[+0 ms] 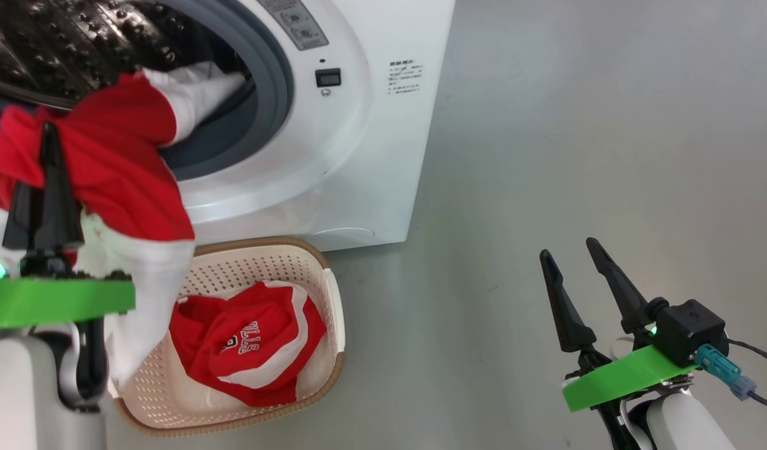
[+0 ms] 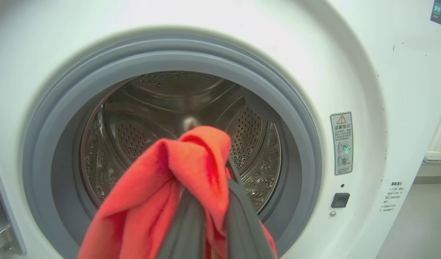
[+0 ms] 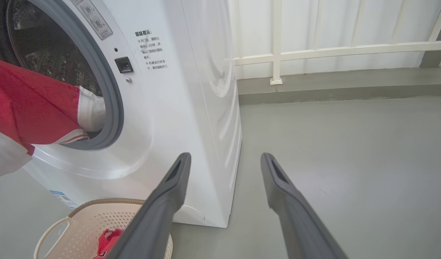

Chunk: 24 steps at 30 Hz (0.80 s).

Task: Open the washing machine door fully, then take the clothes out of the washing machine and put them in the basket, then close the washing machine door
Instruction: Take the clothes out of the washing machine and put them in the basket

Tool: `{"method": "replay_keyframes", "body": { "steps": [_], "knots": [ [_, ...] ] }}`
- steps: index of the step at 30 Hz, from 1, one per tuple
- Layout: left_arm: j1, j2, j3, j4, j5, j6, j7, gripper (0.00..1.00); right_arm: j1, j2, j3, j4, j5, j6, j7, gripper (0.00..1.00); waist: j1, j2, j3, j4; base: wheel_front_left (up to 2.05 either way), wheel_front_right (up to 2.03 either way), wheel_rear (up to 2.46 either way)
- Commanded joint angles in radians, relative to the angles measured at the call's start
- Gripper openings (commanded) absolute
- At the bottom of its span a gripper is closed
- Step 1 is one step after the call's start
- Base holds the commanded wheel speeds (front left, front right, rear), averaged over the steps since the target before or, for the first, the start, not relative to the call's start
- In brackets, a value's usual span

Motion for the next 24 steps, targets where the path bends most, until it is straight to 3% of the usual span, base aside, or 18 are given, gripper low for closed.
{"method": "replay_keyframes", "body": {
  "steps": [1,16,24],
  "knots": [
    [0.030,0.025,0.036,-0.059,0.004,-0.005,-0.007,0.00,0.011,0.002,0.013,-0.025,-0.011,0.006,-0.006,1.00,0.0000,0.0000,-0.003,0.002,0.00,0.00,0.00],
    [0.194,-0.037,0.031,-0.316,0.009,-0.006,-0.007,0.00,0.011,0.002,-0.001,-0.037,-0.017,0.006,-0.006,1.00,0.0000,0.0000,0.021,0.025,0.00,0.00,0.00],
    [0.242,-0.055,0.004,-0.219,0.012,-0.006,-0.007,0.00,-0.019,0.002,0.011,-0.045,-0.011,0.006,-0.006,1.00,0.0000,0.0000,0.073,0.021,0.00,0.00,0.00]
  ]
}}
